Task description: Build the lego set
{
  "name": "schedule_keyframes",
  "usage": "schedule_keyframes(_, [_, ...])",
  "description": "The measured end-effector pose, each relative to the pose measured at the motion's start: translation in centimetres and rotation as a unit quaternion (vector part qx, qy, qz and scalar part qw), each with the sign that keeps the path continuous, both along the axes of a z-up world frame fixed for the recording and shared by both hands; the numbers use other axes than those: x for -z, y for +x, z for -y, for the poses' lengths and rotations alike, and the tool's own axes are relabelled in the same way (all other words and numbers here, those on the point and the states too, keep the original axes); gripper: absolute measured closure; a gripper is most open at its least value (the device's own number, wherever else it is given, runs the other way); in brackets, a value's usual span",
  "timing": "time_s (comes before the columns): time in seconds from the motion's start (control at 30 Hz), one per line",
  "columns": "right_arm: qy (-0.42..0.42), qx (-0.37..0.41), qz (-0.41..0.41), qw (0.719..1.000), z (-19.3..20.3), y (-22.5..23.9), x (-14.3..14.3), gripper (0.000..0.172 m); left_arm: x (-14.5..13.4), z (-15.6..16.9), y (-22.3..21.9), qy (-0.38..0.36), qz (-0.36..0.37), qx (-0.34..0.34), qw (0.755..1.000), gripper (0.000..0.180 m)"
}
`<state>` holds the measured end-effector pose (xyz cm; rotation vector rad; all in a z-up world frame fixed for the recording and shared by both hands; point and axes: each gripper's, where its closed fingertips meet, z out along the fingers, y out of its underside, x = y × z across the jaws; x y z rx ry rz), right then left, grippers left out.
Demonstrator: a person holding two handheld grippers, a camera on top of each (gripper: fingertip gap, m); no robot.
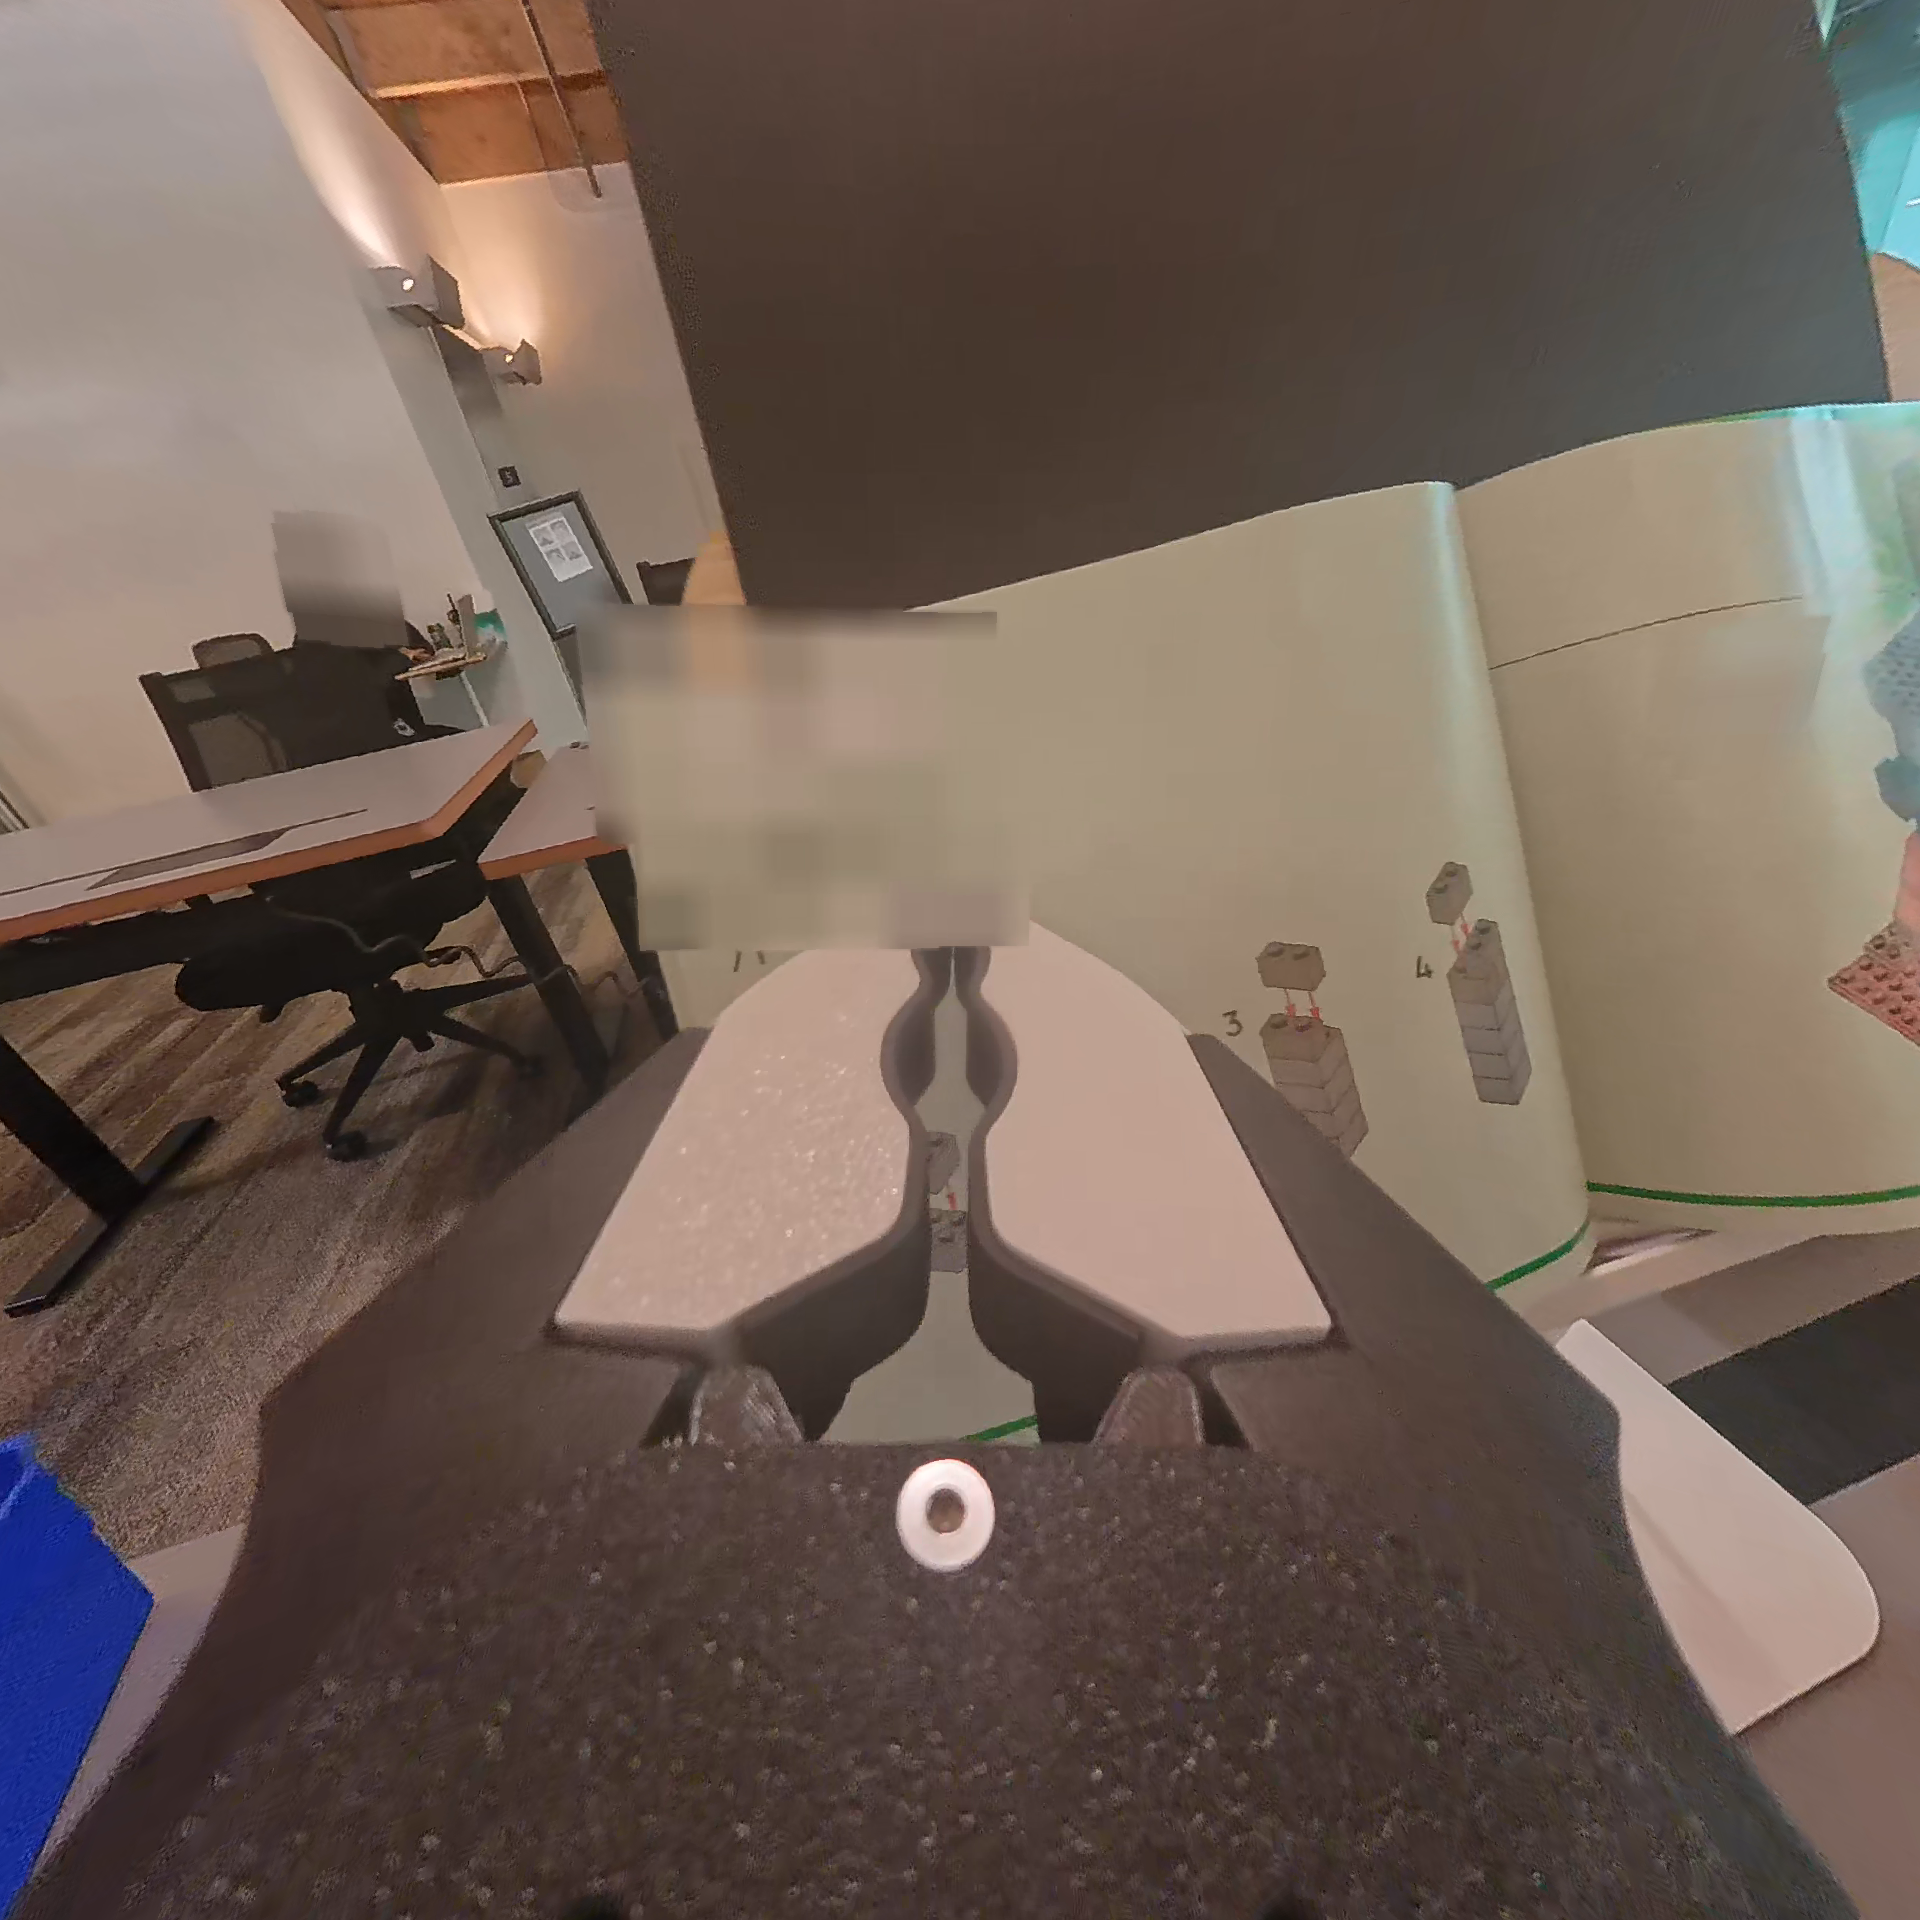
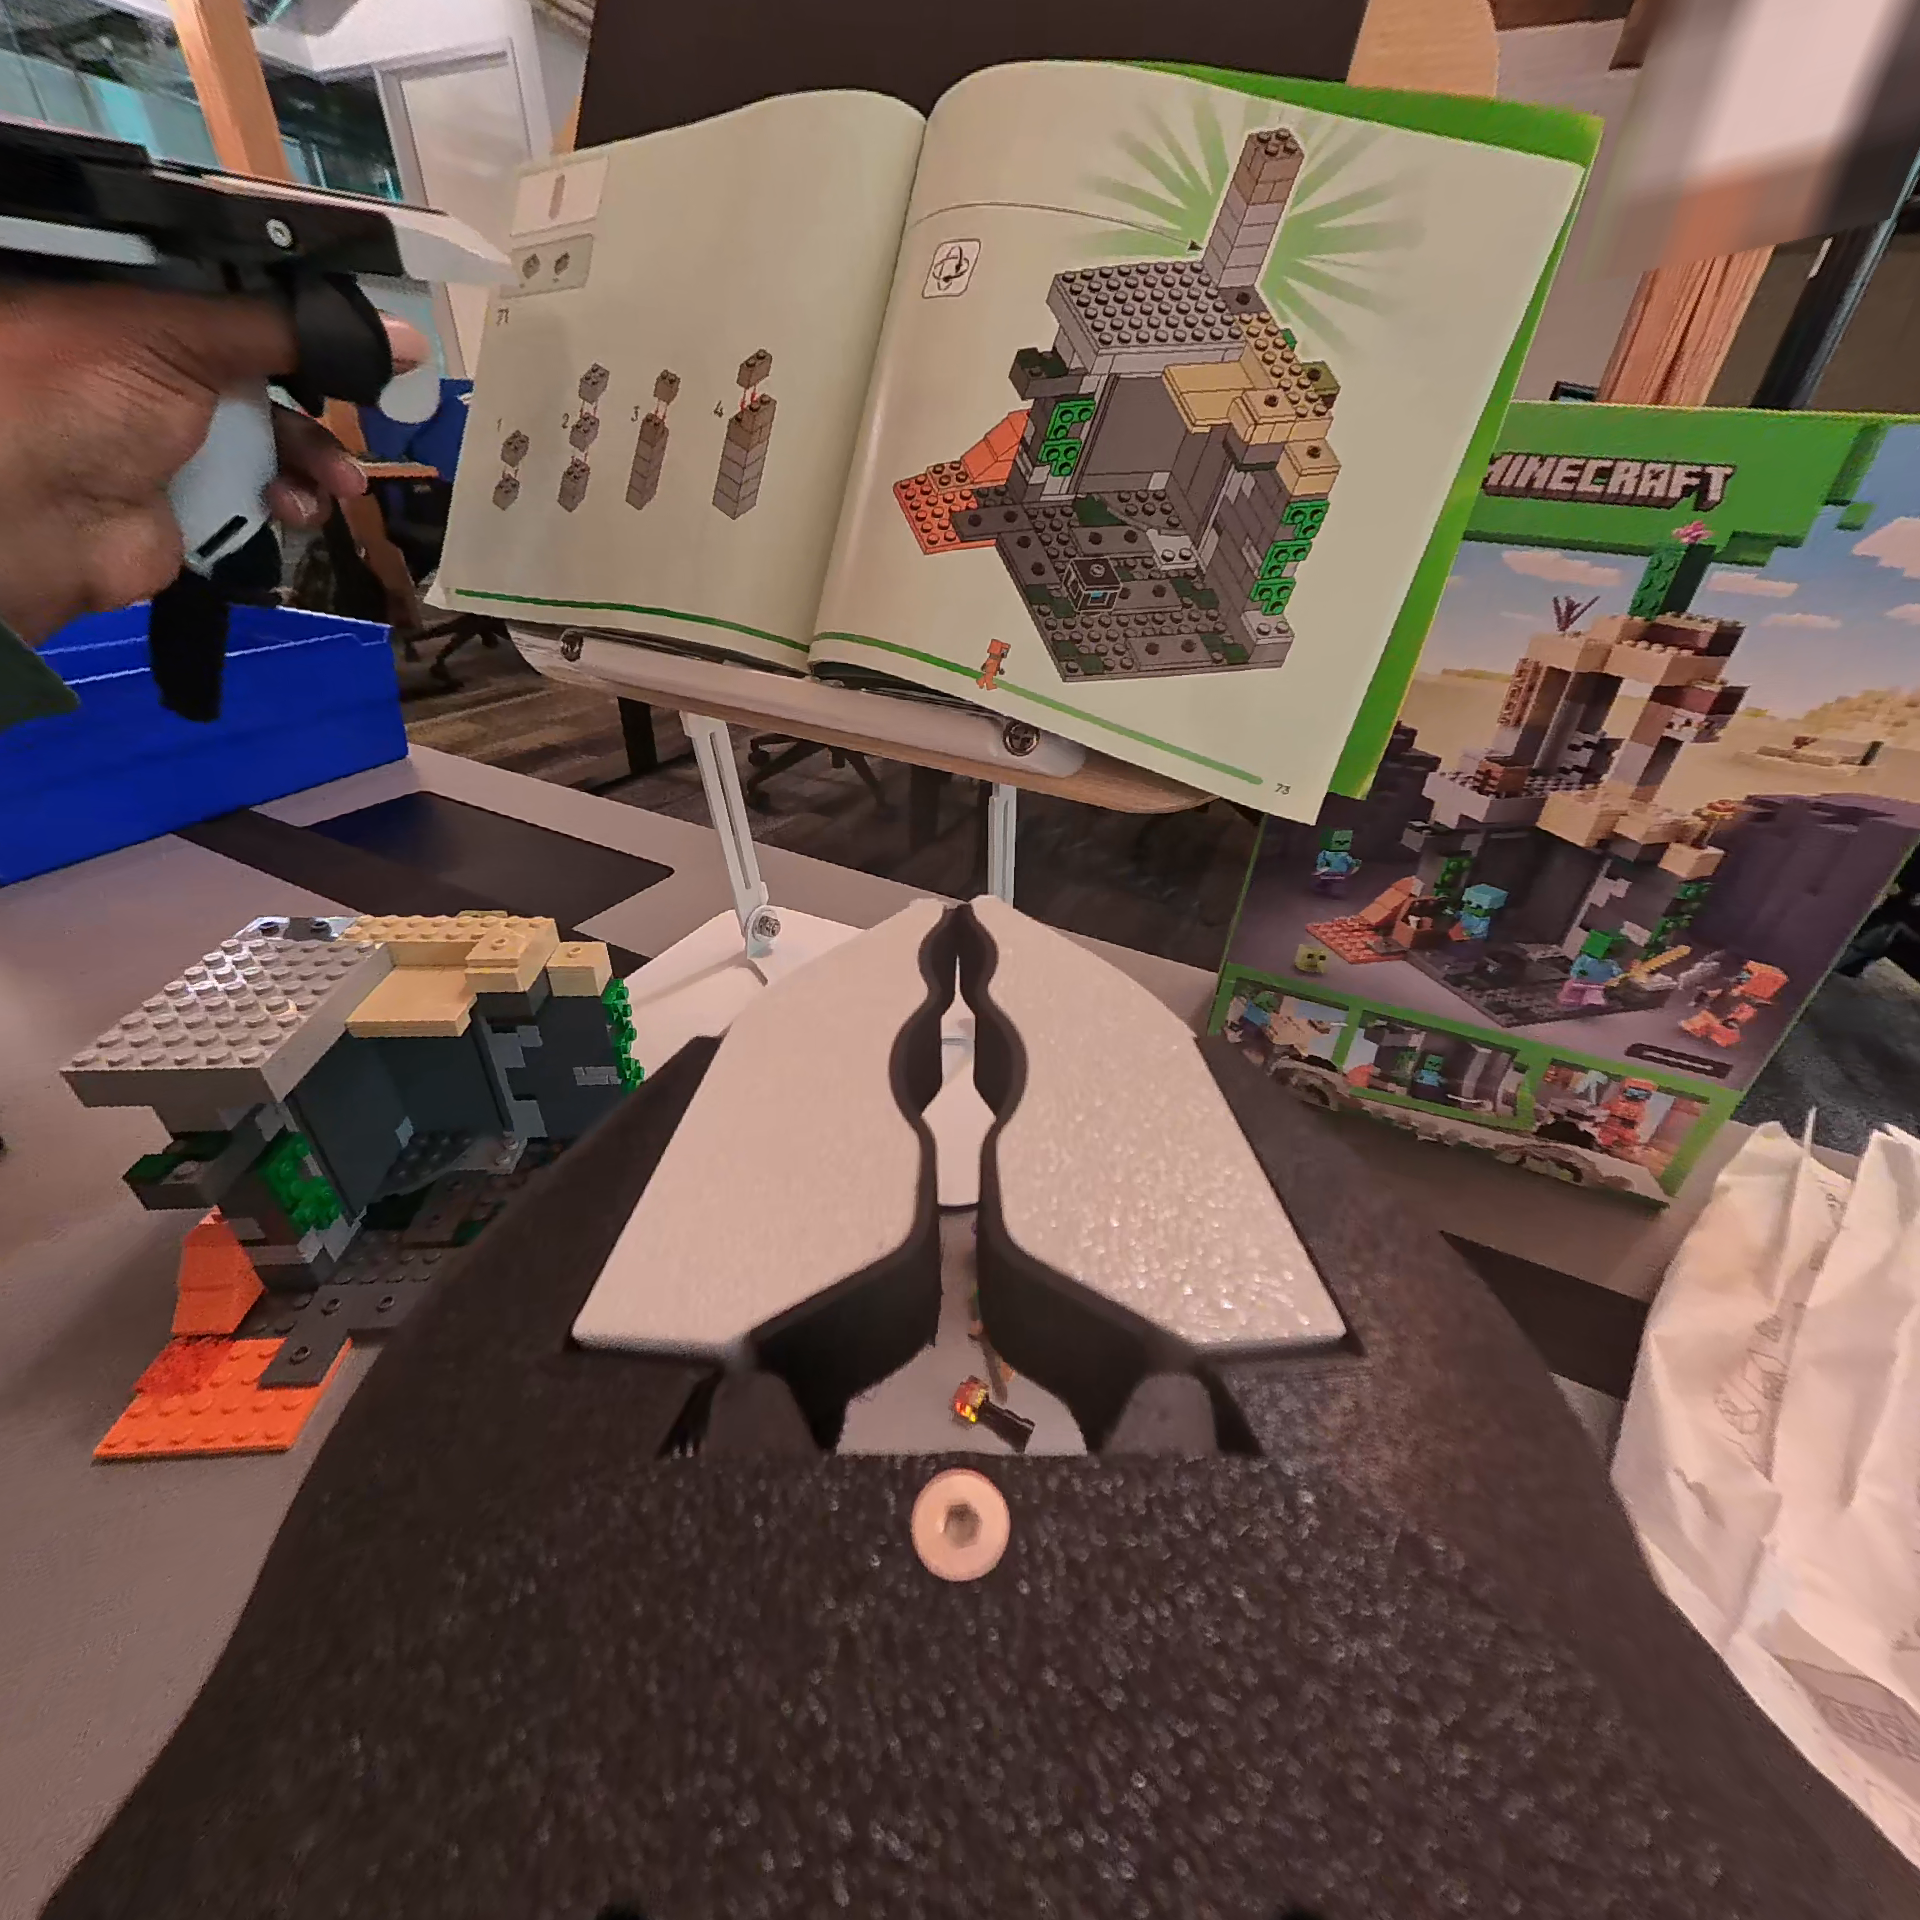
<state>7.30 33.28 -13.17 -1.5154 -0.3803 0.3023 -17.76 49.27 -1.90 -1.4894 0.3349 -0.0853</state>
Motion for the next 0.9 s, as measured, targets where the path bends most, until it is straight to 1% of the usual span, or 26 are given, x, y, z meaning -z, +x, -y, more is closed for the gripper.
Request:
schedule_keyframes(0.2, [0.008, -0.003, -0.002, 1.0, 0.2, 0.1, -0.5, 0.172, 0.4, 0.8, 1.1, -0.003, 0.007, 0.012, 1.0, 0.18])
schedule_keyframes(0.27, [0.01, -0.003, -0.005, 1.0, 0.2, 0.1, -0.7, 0.172, 0.8, 1.6, 1.7, -0.013, 0.01, 0.022, 1.0, 0.18])
schedule_keyframes(0.33, [0.011, -0.005, -0.007, 1.0, 0.3, 0.1, -0.9, 0.172, 1.2, 3.1, 2.6, -0.03, 0.023, 0.05, 0.998, 0.18])
schedule_keyframes(0.4, [0.01, -0.008, -0.009, 1.0, 0.4, -0.1, -0.9, 0.172, 1.5, 5.2, 3.3, -0.039, 0.039, 0.072, 0.996, 0.18])
schedule_keyframes(0.47, [0.01, -0.012, -0.011, 1.0, 0.4, -0.3, -0.9, 0.172, 2.3, 8.2, 4.4, -0.054, 0.051, 0.1, 0.992, 0.18])
schedule_keyframes(0.57, [0.01, -0.02, -0.012, 1.0, 0.6, -0.8, -1.1, 0.172, 3.5, 13.9, 6.7, -0.085, 0.07, 0.163, 0.981, 0.18])
schedule_keyframes(0.63, [0.01, -0.028, -0.011, 1.0, 0.8, -1.4, -1.2, 0.172, 4.2, 18.1, 7.5, -0.096, 0.045, 0.189, 0.976, 0.18])
schedule_keyframes(0.67, [0.012, -0.031, -0.009, 0.999, 1.0, -1.8, -1.2, 0.172, 4.2, 20.1, 7.2, -0.094, 0.028, 0.191, 0.977, 0.18])
schedule_keyframes(0.73, [0.019, -0.038, -0.001, 0.999, 1.6, -2.5, -1.6, 0.172, 3.7, 24.0, 5.0, -0.087, 0.0, 0.19, 0.978, 0.18])
schedule_keyframes(0.83, [0.033, -0.047, 0.016, 0.998, 2.4, -3.4, -2.4, 0.172, 2.3, 28.7, -1.5, -0.094, -0.032, 0.154, 0.983, 0.18])
schedule_keyframes(0.9, [0.037, -0.053, 0.018, 0.998, 2.7, -3.8, -2.7, 0.172, 2.2, 31.1, -6.5, -0.122, -0.063, 0.118, 0.984, 0.18])
